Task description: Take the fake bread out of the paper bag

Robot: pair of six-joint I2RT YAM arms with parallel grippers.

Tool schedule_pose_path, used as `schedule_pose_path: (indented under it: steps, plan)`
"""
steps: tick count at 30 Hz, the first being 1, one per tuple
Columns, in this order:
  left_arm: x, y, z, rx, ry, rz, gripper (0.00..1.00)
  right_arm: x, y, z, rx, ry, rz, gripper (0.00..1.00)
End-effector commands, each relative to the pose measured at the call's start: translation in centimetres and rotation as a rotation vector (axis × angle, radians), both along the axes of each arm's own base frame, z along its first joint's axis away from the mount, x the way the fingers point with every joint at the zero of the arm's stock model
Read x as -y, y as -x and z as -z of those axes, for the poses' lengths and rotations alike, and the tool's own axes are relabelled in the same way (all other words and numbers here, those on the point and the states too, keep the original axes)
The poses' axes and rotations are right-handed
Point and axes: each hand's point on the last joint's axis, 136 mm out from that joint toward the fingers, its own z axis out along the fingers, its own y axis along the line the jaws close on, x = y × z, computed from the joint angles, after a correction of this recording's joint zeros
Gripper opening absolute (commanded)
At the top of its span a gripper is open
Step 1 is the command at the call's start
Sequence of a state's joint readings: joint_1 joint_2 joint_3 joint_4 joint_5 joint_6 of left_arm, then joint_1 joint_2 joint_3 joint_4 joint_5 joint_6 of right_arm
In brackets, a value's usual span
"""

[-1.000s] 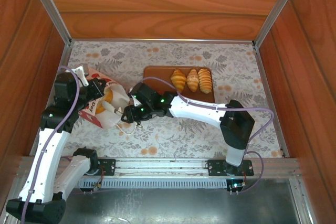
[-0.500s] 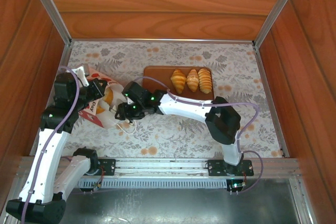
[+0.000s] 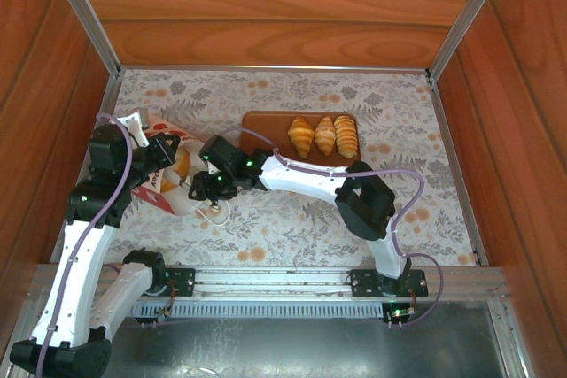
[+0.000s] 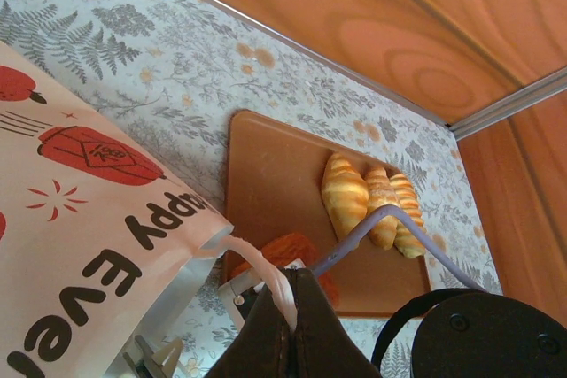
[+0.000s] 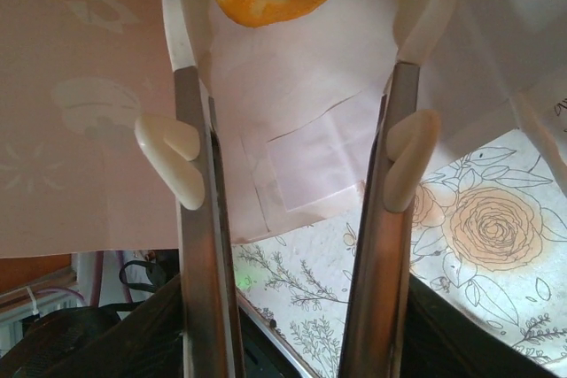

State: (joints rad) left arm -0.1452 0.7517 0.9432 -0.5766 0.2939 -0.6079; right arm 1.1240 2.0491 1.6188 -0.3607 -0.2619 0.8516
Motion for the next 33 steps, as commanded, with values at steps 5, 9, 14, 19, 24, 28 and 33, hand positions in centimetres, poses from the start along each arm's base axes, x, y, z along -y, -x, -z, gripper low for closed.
schedule_pose_path:
  steps: [5, 9, 14, 19, 24, 28, 33]
  plan:
    - [0.4, 0.3, -0.3, 0.008, 0.021, 0.014, 0.00, 0.0, -0.6, -1.2, 0.006, -0.047, 0.000, 0.43]
    - [0.3, 0.4, -0.4, 0.010, 0.023, 0.012, 0.00, 0.1, -0.5, -1.8, 0.015, -0.058, -0.008, 0.38]
    - [0.3, 0.4, -0.4, 0.010, 0.021, 0.010, 0.00, 0.7, 0.0, -3.1, 0.033, -0.085, -0.031, 0.34]
    - [0.1, 0.3, 0.1, 0.000, 0.018, -0.005, 0.00, 1.8, 1.1, -4.3, 0.042, -0.115, -0.075, 0.33]
    - [0.0, 0.1, 0.3, -0.007, 0.017, -0.011, 0.00, 3.1, 1.9, -4.8, 0.053, -0.124, -0.090, 0.32]
    - [0.0, 0.0, 0.3, -0.009, 0.017, -0.012, 0.00, 3.9, 2.5, -5.0, 0.053, -0.127, -0.109, 0.31]
    - [0.1, 0.0, 0.4, -0.017, 0.021, -0.010, 0.00, 4.3, 3.4, -5.3, 0.033, -0.149, -0.133, 0.28]
